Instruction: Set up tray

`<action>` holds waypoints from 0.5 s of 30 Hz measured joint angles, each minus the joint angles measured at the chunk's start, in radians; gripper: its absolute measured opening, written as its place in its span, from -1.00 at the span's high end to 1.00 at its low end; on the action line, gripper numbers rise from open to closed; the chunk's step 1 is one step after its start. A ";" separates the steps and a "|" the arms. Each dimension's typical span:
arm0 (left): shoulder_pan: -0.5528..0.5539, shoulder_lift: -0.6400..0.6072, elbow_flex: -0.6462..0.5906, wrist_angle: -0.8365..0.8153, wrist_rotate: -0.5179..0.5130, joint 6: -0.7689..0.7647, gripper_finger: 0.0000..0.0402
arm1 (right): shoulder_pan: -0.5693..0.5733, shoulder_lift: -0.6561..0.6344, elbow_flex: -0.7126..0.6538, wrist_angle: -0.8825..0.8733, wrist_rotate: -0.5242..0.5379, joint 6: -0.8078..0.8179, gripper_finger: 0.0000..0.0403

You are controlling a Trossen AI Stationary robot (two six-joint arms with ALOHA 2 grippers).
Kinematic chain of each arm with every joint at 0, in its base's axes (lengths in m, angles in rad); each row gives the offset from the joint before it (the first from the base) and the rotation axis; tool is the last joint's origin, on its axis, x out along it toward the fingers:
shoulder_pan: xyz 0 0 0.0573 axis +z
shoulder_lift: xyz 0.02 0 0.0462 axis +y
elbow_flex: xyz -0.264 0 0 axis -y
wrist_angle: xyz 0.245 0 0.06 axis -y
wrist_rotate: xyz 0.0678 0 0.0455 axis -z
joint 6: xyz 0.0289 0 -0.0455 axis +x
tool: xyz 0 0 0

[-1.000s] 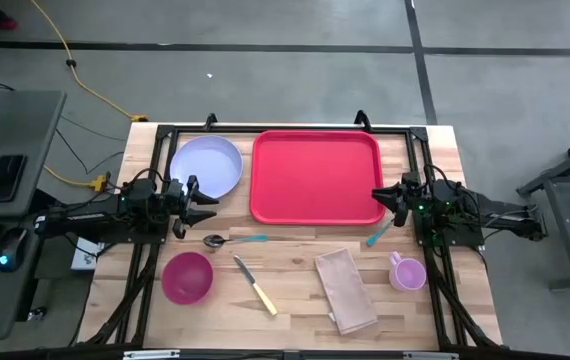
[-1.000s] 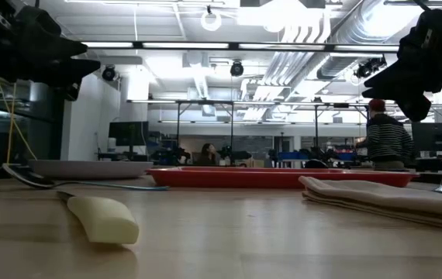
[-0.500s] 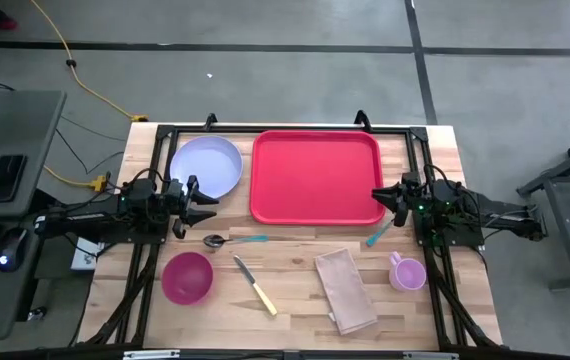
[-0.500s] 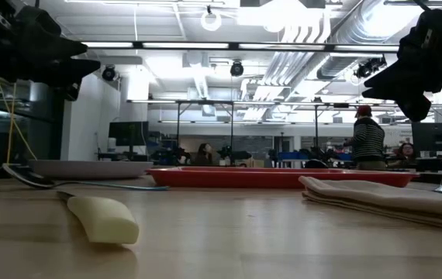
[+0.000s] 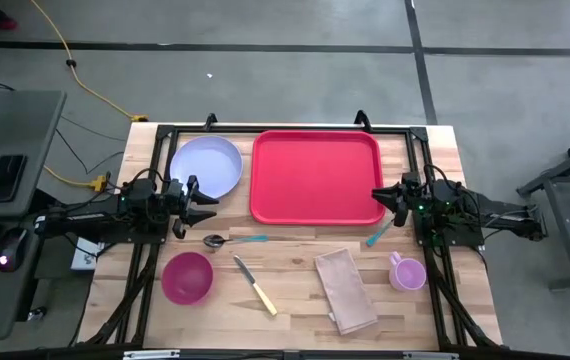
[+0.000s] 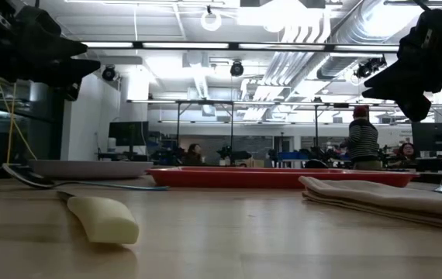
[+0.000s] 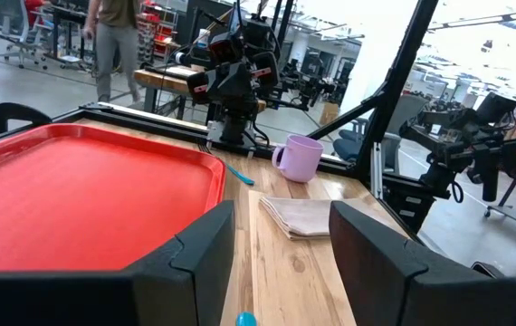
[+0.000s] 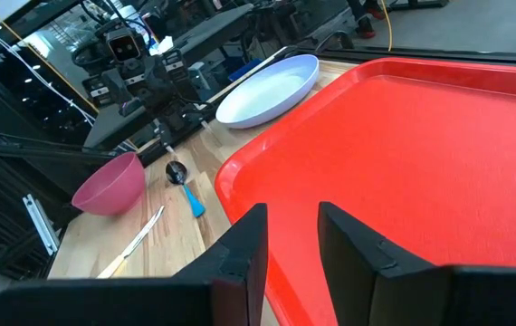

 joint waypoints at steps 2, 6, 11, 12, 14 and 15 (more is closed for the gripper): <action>0.000 0.000 0.000 0.000 0.000 0.000 -0.05 | 0.000 0.000 0.000 0.000 0.000 0.000 0.61; 0.000 0.000 0.000 0.000 0.000 0.000 -0.05 | 0.000 0.000 0.000 0.000 0.006 0.000 0.61; 0.000 0.000 0.000 0.000 0.000 0.000 -0.05 | 0.000 0.000 0.000 0.000 0.007 0.000 0.61; 0.000 0.000 0.000 0.000 0.000 0.000 -0.05 | 0.000 0.000 0.000 0.000 0.007 0.000 0.61; 0.000 0.000 0.000 0.000 0.000 0.000 -0.05 | 0.000 0.000 0.000 0.000 0.007 0.000 0.61; 0.000 0.000 0.000 0.000 0.000 0.000 -0.05 | 0.000 0.000 0.000 0.000 0.007 0.000 0.61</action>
